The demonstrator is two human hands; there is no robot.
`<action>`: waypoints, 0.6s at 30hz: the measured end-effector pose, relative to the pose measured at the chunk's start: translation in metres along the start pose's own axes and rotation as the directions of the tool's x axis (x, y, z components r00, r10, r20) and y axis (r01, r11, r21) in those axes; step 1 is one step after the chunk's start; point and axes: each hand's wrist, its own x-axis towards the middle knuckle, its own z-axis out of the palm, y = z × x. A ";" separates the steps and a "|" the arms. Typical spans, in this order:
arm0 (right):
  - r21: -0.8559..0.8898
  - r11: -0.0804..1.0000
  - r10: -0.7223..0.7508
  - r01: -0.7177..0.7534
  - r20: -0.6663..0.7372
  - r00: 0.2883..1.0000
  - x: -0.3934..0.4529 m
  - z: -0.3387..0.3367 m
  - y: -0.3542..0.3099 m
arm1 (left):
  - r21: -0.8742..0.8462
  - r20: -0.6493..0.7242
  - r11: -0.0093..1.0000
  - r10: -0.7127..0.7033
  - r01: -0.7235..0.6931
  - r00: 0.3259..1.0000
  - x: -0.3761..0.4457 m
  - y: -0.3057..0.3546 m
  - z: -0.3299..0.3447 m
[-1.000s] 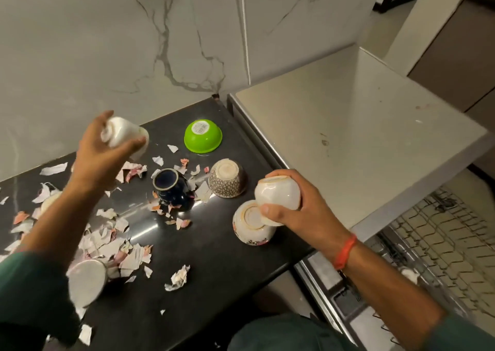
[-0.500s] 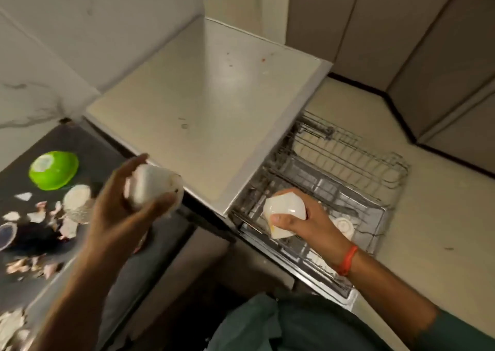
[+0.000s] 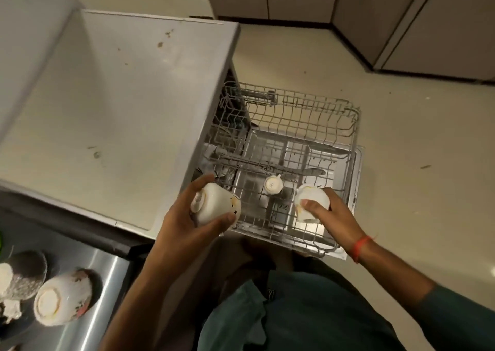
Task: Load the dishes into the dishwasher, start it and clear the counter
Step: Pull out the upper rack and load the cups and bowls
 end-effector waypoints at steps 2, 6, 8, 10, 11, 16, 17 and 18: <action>0.003 1.000 0.026 -0.026 -0.028 0.999 0.009 0.000 0.005 | 0.032 0.044 0.999 -0.008 0.007 0.999 0.013 -0.003 0.003; 0.005 0.994 0.111 -0.111 -0.117 0.987 0.025 0.011 0.018 | 0.083 0.150 0.995 -0.059 0.047 0.987 0.050 -0.029 0.018; 0.034 0.989 0.145 -0.141 -0.189 0.971 0.032 0.019 0.022 | 0.088 0.202 0.993 -0.098 0.081 0.975 0.072 -0.043 0.033; 0.081 0.981 0.191 -0.176 -0.245 0.950 0.040 0.028 0.026 | 0.126 0.233 0.988 -0.114 0.087 0.966 0.097 -0.060 0.050; 0.098 0.975 0.219 -0.200 -0.275 0.936 0.043 0.033 0.029 | 0.153 0.240 0.984 -0.131 0.095 0.962 0.109 -0.068 0.058; 0.178 0.934 0.356 -0.311 -0.365 0.860 0.057 0.053 0.054 | 0.270 0.295 0.951 -0.233 0.154 0.927 0.170 -0.100 0.092; 0.190 0.926 0.377 -0.328 -0.373 0.848 0.059 0.054 0.060 | 0.267 0.306 0.948 -0.254 0.173 0.917 0.180 -0.108 0.097; 0.198 0.918 0.395 -0.343 -0.378 0.838 0.060 0.055 0.067 | 0.266 0.315 0.945 -0.273 0.191 0.909 0.189 -0.117 0.103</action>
